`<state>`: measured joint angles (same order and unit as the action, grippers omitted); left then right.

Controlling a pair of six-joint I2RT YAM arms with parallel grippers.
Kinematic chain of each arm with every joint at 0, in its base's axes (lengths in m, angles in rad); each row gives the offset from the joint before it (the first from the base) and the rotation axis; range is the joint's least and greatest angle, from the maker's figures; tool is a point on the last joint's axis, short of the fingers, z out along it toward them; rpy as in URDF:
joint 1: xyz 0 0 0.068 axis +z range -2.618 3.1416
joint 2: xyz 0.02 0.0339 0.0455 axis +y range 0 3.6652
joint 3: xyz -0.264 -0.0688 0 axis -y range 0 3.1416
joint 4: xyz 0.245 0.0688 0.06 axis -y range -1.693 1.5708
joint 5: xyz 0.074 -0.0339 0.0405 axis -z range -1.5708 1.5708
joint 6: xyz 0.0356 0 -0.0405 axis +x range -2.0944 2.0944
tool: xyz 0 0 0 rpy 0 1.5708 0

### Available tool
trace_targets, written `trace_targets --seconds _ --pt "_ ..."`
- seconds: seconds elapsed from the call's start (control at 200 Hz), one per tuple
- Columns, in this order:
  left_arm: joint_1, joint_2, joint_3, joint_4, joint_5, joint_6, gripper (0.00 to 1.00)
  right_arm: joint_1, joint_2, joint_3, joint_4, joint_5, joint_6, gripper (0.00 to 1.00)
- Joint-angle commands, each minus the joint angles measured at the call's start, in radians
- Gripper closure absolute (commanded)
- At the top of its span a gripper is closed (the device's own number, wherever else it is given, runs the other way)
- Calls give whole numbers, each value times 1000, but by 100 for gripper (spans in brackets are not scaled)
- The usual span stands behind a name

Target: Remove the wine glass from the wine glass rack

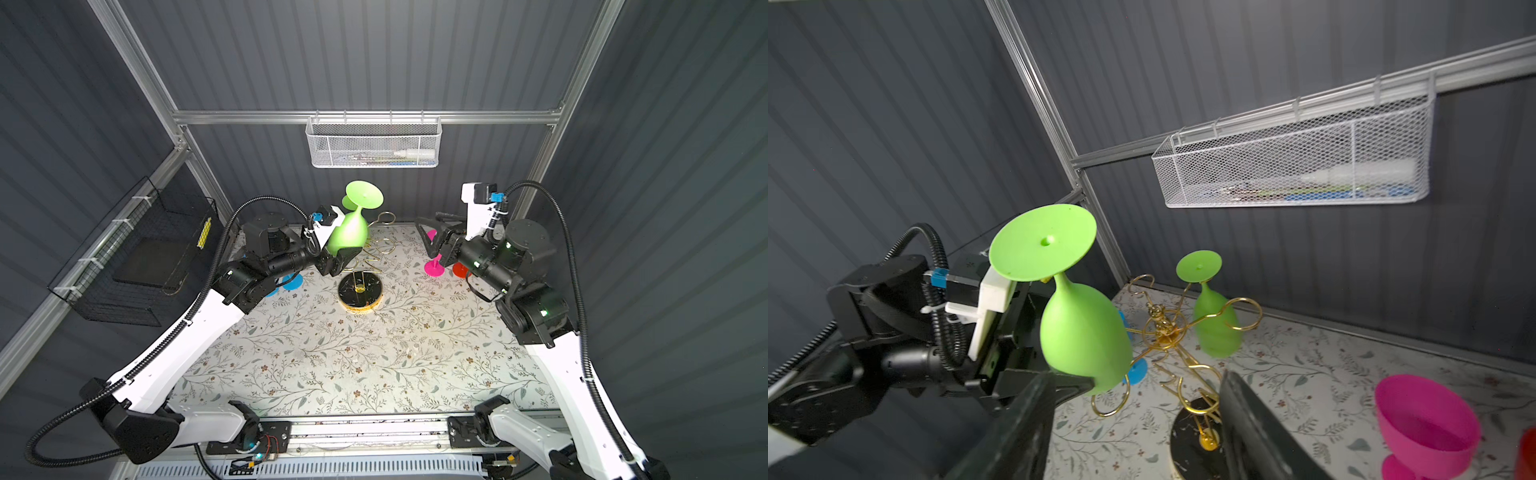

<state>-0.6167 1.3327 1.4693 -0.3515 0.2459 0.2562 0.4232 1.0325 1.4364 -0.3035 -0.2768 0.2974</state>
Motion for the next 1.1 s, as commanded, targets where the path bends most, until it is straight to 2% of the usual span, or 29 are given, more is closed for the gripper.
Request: trace_targets --seconds 0.0,0.14,0.275,0.645,0.985,1.005,1.096 --pt "-1 26 79 -178 5 -51 20 52 29 9 30 87 -181 36" --pt "-2 84 185 -317 30 -66 21 131 64 15 82 131 -296 36" --pt "-1 91 196 -358 44 -57 21 176 121 34 110 141 -363 35" --pt "-2 118 257 -483 76 -49 21 200 225 97 143 93 -413 36" --pt "-1 140 314 -560 76 -46 23 208 197 94 126 122 -454 34" --pt "-1 141 316 -565 104 -47 23 208 197 96 124 122 -458 33" --pt "-2 143 327 -582 107 -47 23 208 202 103 116 114 -475 32"
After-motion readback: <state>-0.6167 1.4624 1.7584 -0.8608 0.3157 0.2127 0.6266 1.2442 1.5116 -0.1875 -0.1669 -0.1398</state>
